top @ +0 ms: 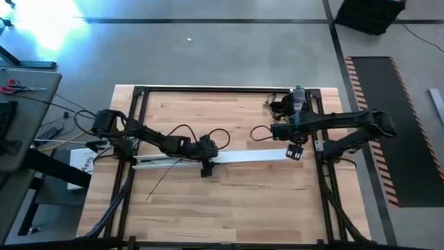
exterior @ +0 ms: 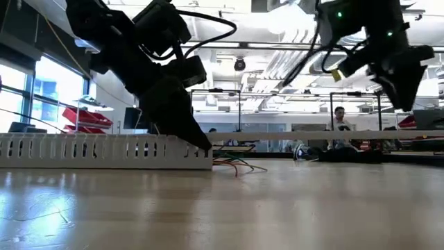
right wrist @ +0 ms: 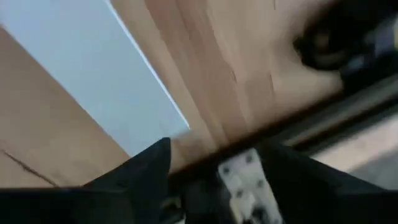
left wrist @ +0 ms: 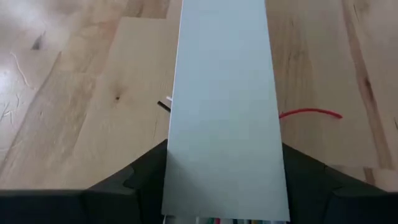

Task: Ziptie cables
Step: Close the white cable duct

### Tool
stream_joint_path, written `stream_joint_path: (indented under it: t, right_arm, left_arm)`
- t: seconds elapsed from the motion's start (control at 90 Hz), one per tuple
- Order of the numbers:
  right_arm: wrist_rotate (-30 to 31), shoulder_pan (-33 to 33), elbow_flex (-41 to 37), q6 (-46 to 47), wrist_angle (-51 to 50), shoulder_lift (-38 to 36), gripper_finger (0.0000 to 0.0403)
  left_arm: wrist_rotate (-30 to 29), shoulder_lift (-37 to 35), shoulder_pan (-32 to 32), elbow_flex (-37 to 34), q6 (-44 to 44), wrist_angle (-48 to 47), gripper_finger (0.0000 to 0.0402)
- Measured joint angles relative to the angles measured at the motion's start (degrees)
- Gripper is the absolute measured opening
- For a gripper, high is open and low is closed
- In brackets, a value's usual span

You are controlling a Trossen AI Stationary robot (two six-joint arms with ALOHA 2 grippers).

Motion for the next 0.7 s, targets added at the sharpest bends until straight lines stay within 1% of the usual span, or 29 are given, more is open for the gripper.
stream_joint_path:
  t: [0.133,0.222,0.3,0.344,0.389,0.456,0.544,0.7]
  right_arm:
    - [-1.50,-0.19,-1.27,3.48,-1.61,0.00,0.0137]
    - [-4.35,-0.04,-5.15,3.94,-2.23,0.00,0.0090]
    - [-5.97,1.16,-9.63,4.48,-0.56,0.00,0.0050]
    - [-5.94,2.01,-11.34,4.50,0.92,0.05,0.0031]
    - [-5.32,2.96,-10.33,4.84,0.26,0.33,0.0014]
    - [-5.06,4.05,-9.47,5.38,3.64,-0.47,0.0004]
    - [-8.29,4.34,-9.18,5.50,7.48,-0.57,0.0008]
    - [-8.37,4.31,-11.41,7.12,7.66,0.09,0.0002]
  left_arm:
    - [0.02,0.00,-0.02,0.00,0.32,-0.02,0.0211]
    - [0.01,0.00,-0.02,0.00,0.34,-0.02,0.0211]
    - [0.01,0.00,-0.02,0.00,0.37,-0.02,0.0211]
    - [0.03,0.00,-0.02,-0.02,0.37,-0.02,0.0211]
    - [0.03,0.02,-0.02,-0.01,0.45,-0.03,0.0211]
    - [0.22,0.02,-0.02,0.00,0.70,-0.07,0.0211]
    - [0.17,0.02,-0.02,-0.02,0.59,-0.04,0.0211]
    - [0.17,0.02,-0.02,-0.02,0.50,-0.02,0.0211]
